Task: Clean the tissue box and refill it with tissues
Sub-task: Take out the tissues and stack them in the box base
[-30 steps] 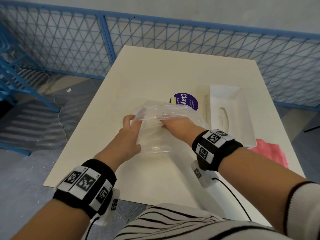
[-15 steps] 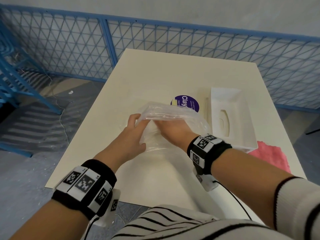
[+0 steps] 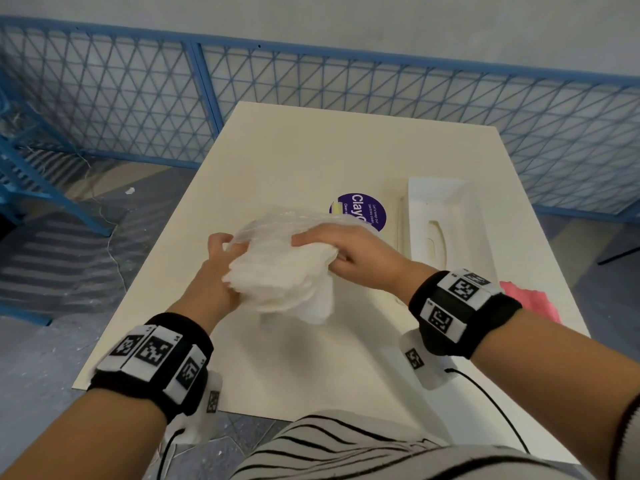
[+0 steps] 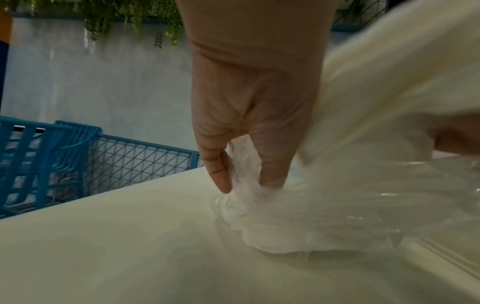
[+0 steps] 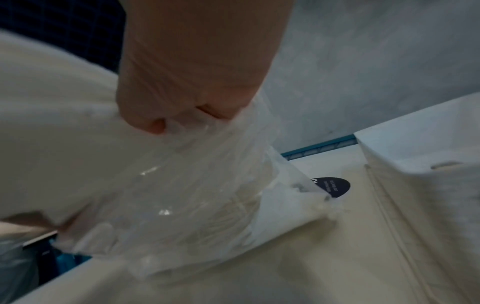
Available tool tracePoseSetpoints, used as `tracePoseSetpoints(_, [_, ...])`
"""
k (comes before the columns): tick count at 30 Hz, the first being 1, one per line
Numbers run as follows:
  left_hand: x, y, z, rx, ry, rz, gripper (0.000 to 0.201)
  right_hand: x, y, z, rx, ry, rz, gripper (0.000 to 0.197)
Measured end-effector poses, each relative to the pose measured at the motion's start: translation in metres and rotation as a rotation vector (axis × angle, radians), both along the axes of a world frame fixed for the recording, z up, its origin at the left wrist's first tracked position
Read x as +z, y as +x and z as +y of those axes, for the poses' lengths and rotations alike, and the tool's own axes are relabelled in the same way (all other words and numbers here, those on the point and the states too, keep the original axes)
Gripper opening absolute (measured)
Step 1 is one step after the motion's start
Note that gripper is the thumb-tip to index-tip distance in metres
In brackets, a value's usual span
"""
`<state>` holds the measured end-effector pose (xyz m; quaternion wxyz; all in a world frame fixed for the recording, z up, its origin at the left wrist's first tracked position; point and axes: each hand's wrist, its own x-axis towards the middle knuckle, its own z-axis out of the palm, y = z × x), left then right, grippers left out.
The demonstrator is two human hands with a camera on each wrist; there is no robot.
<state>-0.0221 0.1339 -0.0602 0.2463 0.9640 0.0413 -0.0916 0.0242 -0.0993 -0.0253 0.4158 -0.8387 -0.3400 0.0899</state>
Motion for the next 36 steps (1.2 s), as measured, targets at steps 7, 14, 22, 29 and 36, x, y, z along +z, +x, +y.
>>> tracePoseSetpoints(7, [0.011, 0.004, -0.012, 0.092, -0.041, 0.152, 0.066, 0.029, 0.001, -0.015, -0.379, 0.762, 0.651, 0.015])
tracePoseSetpoints(14, [0.054, 0.004, -0.026, 0.058, -0.156, -0.310, 0.038, 0.036, 0.004, -0.043, -0.362, 0.861, 0.960, 0.019])
tracePoseSetpoints(22, [0.105, 0.014, -0.102, 0.229, -1.177, 0.154, 0.055, 0.043, -0.017, -0.067, -0.284, 0.827, 1.054, 0.030])
tracePoseSetpoints(29, [0.097, 0.012, -0.138, 0.246, -1.589, 0.454, 0.054, 0.044, -0.013, -0.072, -0.473, 0.349, 0.629, 0.060])
tracePoseSetpoints(36, [0.088, 0.020, -0.150, 0.216, -1.487, 0.440, 0.049, 0.046, -0.024, -0.087, -0.697, -0.102, -0.213, 0.057])
